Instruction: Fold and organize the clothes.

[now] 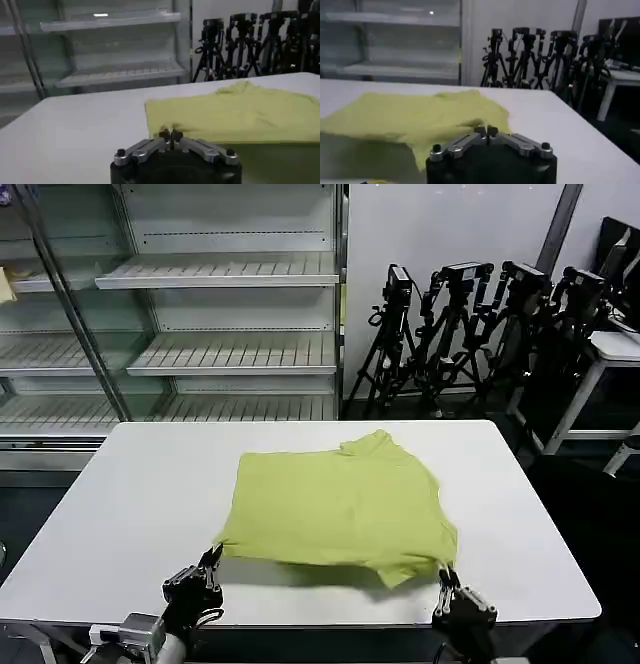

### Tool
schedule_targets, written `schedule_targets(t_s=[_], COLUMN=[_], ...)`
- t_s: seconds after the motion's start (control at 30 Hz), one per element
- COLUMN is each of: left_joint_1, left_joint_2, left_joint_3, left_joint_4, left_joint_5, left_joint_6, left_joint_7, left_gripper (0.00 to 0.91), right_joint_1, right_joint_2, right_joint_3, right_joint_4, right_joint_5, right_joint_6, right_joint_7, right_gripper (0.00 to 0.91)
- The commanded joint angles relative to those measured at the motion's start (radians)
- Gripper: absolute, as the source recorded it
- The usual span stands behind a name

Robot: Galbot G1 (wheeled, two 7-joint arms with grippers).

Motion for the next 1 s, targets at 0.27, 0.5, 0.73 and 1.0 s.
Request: schedule_targets(t_s=[0.27,0.5,0.73,1.0], left_joint_1=[-0.163,-0.261,-0.336,-0.385], left_joint_2=[0.021,0.026,0.029,0.025], left_joint_3=[0.077,0.088,0.106,0.114], left_joint_4=[0.141,0.222,0.293,0.35], left_joint_5=[-0.028,-0.057,-0.072,-0.064], left_joint_6=[-0.045,-0.048,-0.048,-0.053], left_joint_7=[-0.009,-0.023,-0.028,-0.033], left_gripper=[0.03,0.03,0.03,0.03], right_joint_1=[0.284,0.387,0.449,0.491], right_joint_2=[-0.104,-0.118,-0.125,-0.118], right_joint_3=[-0.001,-0.018,-0.042,-0.068], right_joint_4=[-0.18,-0.258,-0.326,-0.376], right_joint_5=[0.122,0.197,0.23,0.216], right_joint_6=[-0.024,-0.074,-0.093,-0.093], right_joint_7=[0.002,0.003,-0.001,-0.002], right_gripper=[0.0,0.0,0.0,0.0])
